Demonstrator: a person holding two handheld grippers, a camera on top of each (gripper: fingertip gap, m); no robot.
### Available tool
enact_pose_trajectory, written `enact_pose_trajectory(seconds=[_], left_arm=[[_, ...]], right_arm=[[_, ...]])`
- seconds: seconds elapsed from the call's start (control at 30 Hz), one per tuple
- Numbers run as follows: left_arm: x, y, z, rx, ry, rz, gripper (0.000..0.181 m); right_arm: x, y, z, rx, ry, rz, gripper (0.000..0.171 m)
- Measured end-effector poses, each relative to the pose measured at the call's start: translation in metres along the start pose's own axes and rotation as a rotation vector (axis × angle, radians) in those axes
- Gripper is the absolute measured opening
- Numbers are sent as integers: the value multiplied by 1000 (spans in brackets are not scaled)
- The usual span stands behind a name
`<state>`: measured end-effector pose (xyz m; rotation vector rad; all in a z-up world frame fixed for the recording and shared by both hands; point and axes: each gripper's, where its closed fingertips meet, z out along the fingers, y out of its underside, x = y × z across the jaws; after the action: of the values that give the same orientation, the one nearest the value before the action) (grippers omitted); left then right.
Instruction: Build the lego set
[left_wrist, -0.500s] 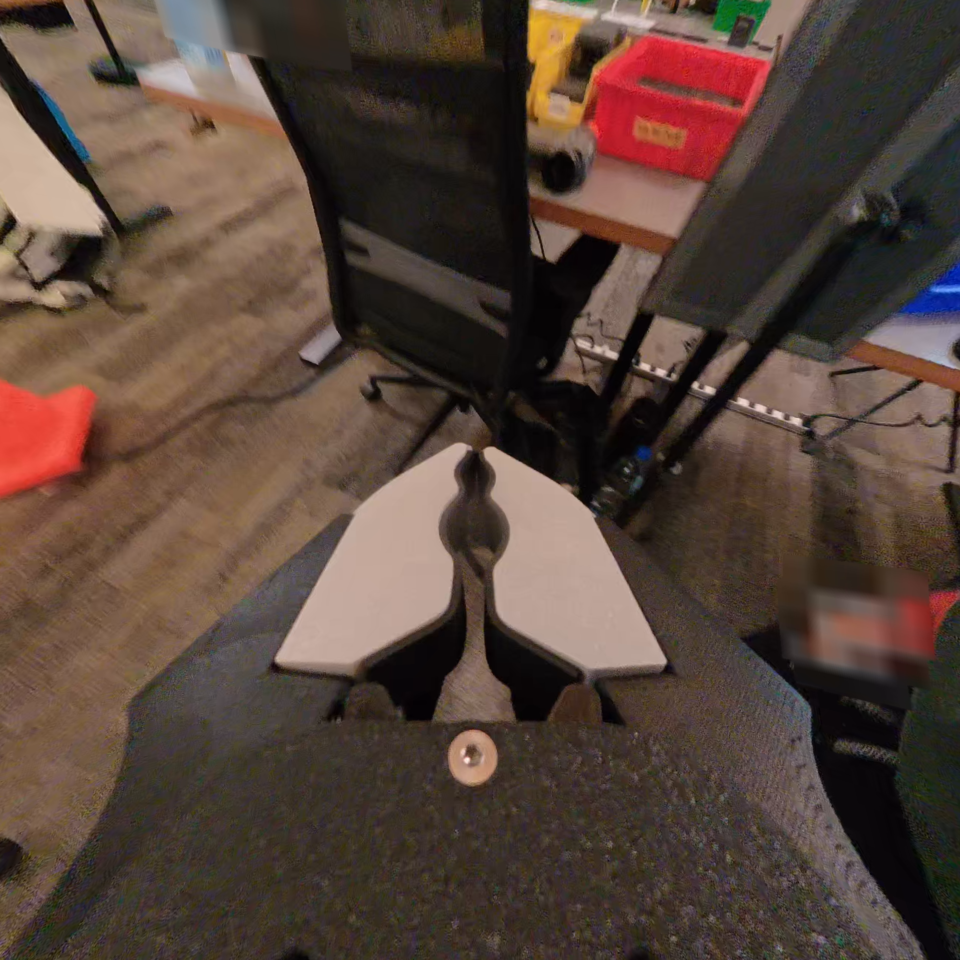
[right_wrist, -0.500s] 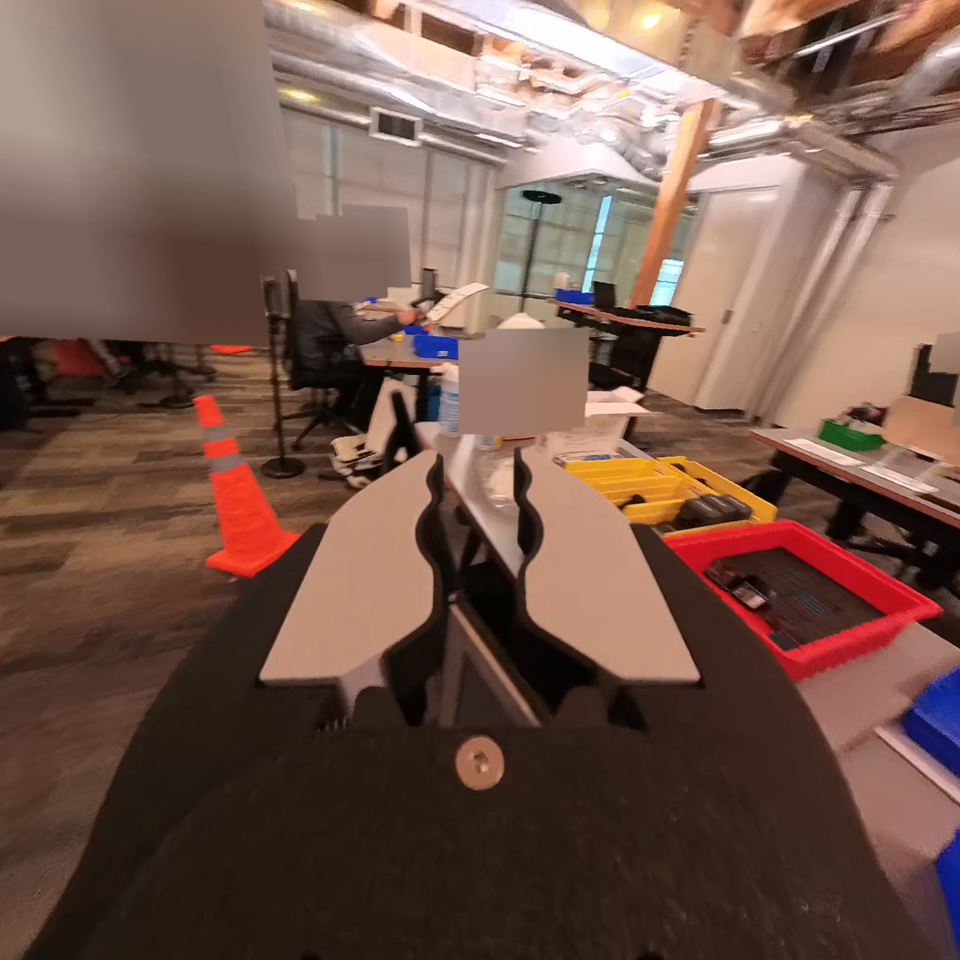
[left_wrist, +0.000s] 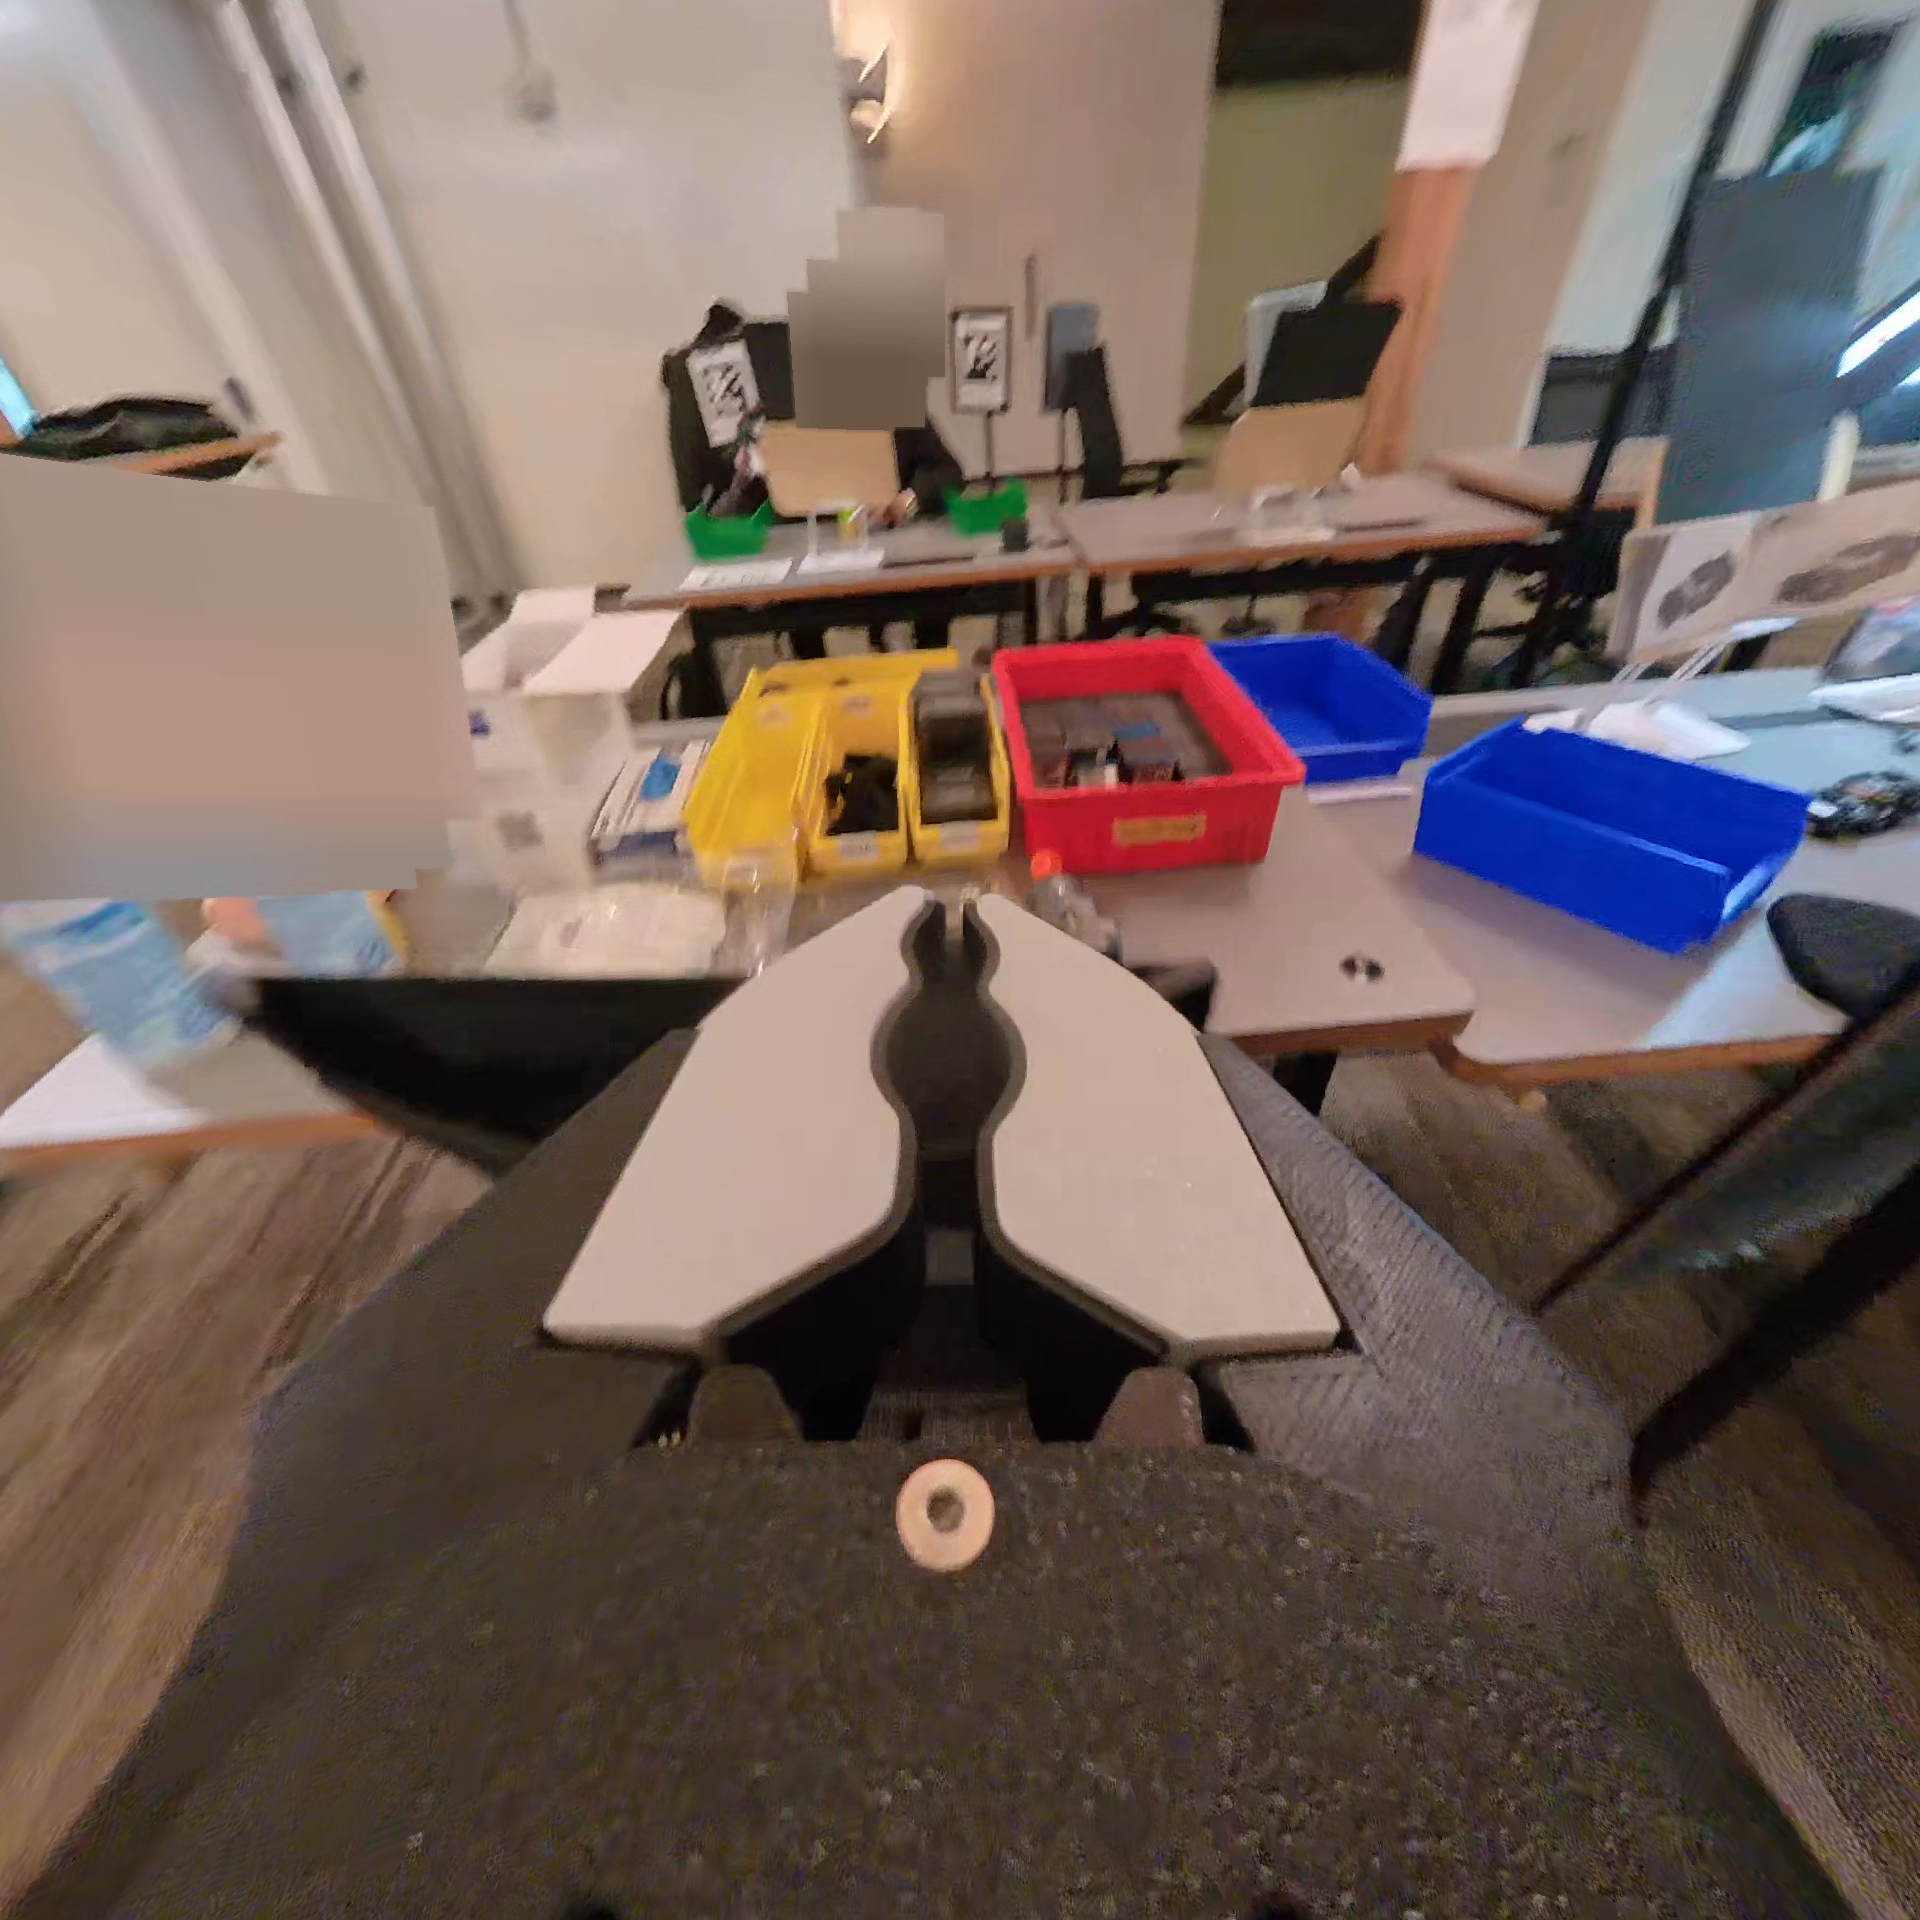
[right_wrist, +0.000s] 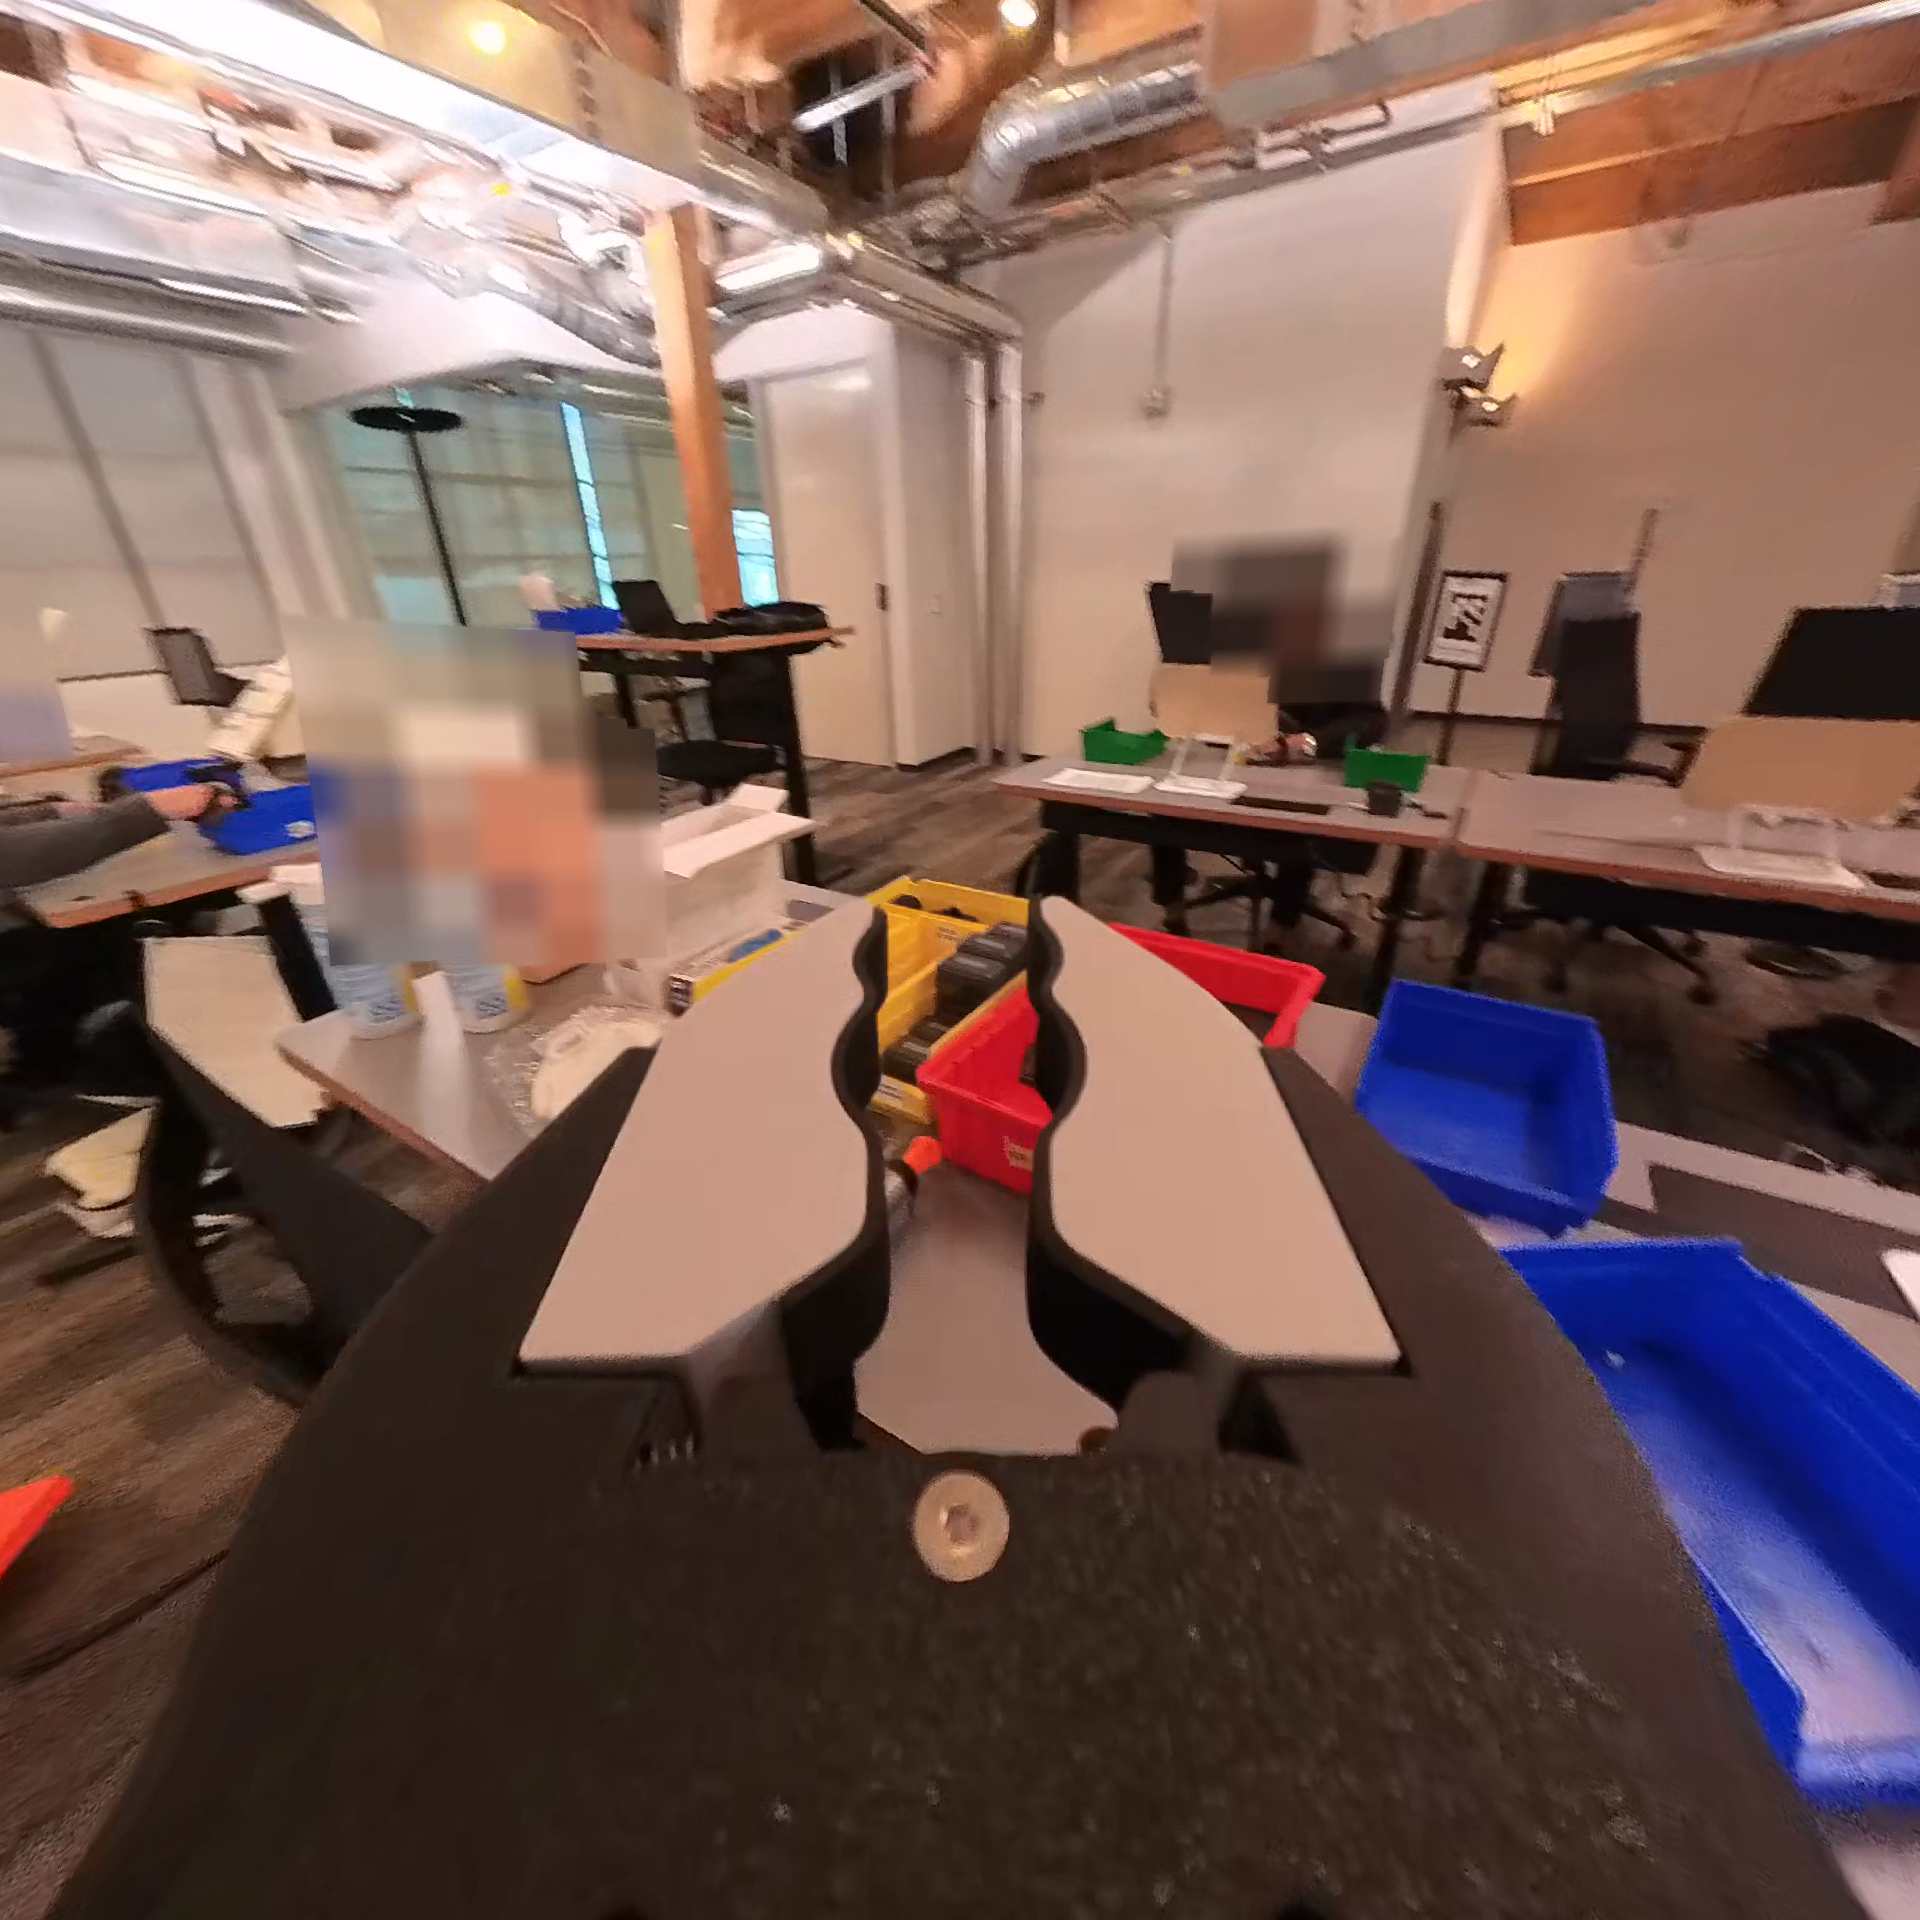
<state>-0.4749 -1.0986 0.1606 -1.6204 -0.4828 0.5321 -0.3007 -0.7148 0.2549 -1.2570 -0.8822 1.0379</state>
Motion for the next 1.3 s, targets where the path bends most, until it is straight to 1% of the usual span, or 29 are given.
enact_pose_trajectory(seconds=[0.1,0.17,0.27,0.33,0.37,0.43,0.53,0.63,0.7,0.8,0.93,1.03,1.1,1.17,1.2,1.3], left_arm=[[-57,-4,49,75,89,-12,4],[-103,-4,69,115,147,-21,5],[-193,3,83,161,216,-15,5],[-265,10,87,187,242,28,4],[-305,14,88,169,243,56,5],[-388,14,84,117,220,92,6],[-510,10,67,35,141,107,11],[-615,8,41,49,22,115,11],[-674,17,27,26,-64,90,11],[-748,33,17,-9,-159,46,12],[-835,48,25,-67,-206,83,13],[-913,57,52,-98,-246,115,12],[-967,50,82,-88,-273,143,12],[-1021,35,122,-79,-288,153,13],[-1042,23,146,-61,-252,148,14],[-1102,-5,223,-33,-182,176,14]], right_arm=[[-21,-4,14,-2,142,-74,25],[-47,-4,30,-14,247,-129,25],[-115,-1,67,-16,348,-153,27],[-168,3,100,-19,408,-153,27],[-195,3,120,-20,437,-145,27],[-252,1,169,-11,442,-104,27],[-344,-1,259,-28,316,-61,31],[-429,-2,341,1,207,-74,32],[-480,4,391,19,145,-75,32],[-551,33,466,-8,40,-39,32],[-638,89,575,-15,-61,8,32],[-698,134,670,17,-98,47,32],[-720,154,736,62,-58,22,32],[-726,160,796,87,21,-1,33],[-728,160,821,87,44,13,33],[-730,155,884,64,85,26,33]])
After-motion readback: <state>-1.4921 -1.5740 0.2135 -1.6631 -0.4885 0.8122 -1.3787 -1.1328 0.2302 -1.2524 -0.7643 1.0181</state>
